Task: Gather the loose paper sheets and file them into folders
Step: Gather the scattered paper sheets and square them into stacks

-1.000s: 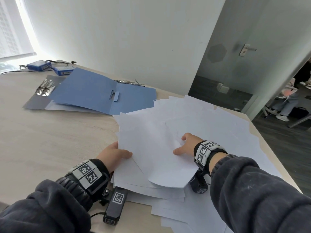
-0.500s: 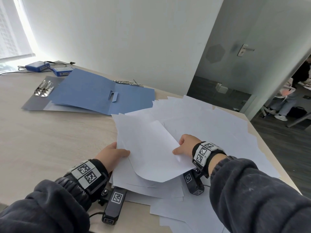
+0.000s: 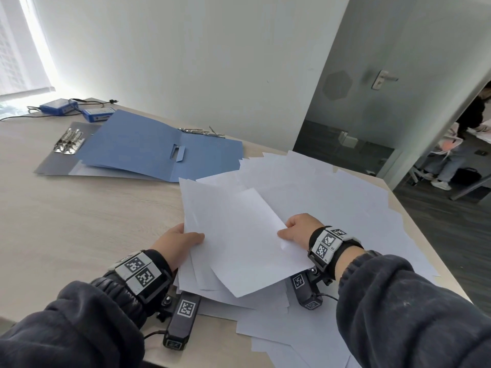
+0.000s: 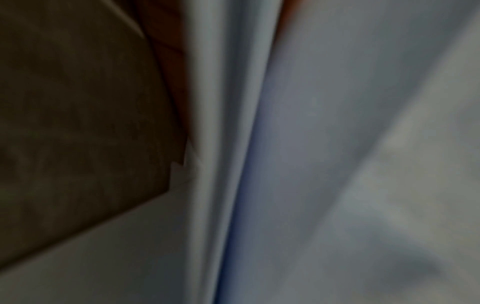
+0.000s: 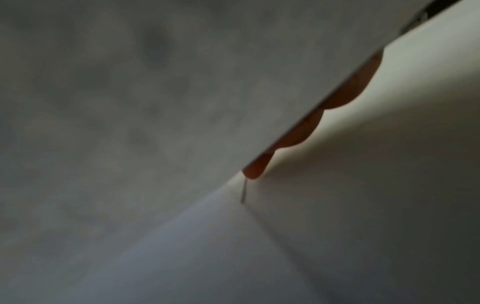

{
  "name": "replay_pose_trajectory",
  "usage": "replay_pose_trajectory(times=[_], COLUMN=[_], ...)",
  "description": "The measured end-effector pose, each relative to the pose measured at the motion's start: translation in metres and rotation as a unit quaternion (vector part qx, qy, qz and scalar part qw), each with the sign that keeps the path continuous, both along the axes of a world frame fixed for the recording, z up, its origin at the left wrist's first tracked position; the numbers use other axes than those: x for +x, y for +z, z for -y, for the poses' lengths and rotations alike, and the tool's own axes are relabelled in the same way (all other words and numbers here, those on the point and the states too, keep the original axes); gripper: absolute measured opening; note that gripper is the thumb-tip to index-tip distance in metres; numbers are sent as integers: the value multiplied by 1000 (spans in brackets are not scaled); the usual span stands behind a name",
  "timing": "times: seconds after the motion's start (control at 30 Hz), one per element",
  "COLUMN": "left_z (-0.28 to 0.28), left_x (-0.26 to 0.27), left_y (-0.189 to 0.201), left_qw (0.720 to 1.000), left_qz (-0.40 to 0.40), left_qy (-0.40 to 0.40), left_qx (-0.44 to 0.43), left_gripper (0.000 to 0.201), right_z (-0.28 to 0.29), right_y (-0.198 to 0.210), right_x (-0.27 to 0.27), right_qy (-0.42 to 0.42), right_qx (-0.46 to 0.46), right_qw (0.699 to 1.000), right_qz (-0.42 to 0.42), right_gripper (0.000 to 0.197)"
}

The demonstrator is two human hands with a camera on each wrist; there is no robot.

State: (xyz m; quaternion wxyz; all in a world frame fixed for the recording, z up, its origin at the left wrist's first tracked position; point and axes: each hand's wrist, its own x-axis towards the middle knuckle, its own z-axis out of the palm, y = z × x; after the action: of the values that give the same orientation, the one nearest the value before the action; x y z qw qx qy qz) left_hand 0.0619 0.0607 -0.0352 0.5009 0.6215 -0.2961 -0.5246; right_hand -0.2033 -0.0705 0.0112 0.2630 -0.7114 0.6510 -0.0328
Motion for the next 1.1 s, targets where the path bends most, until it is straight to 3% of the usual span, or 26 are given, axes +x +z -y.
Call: replay_pose_trajectory(times=[0.2, 0.33, 0.53, 0.7, 0.9, 1.0, 1.1], left_z=[-1, -2, -5, -5, -5, -5, -6], left_x=[-1, -3, -2, -4, -5, -4, -3], left_y=[5, 7, 5, 11, 10, 8, 8], left_qw=[999, 999, 996, 994, 994, 993, 994], left_qz=[30, 31, 73, 104, 108, 113, 105], left_qy=[6, 13, -42, -16, -9, -11, -14], left_qx=[18, 5, 15, 28, 29, 29, 29], left_gripper=[25, 19, 52, 36, 42, 39, 39], right_z=[8, 7, -13, -9, -8, -13, -20], right_y=[6, 1, 2, 15, 21, 23, 22], right_x=[-23, -10, 20, -28, -109, -129, -134], right_qy=[-82, -46, -13, -123, -273, -297, -313], right_qx=[-91, -79, 8, 22, -5, -4, 10], right_qw=[992, 994, 984, 969, 941, 941, 932], right_qz=[25, 60, 180, 213, 199, 164, 182], right_gripper=[21, 23, 21, 23, 31, 43, 48])
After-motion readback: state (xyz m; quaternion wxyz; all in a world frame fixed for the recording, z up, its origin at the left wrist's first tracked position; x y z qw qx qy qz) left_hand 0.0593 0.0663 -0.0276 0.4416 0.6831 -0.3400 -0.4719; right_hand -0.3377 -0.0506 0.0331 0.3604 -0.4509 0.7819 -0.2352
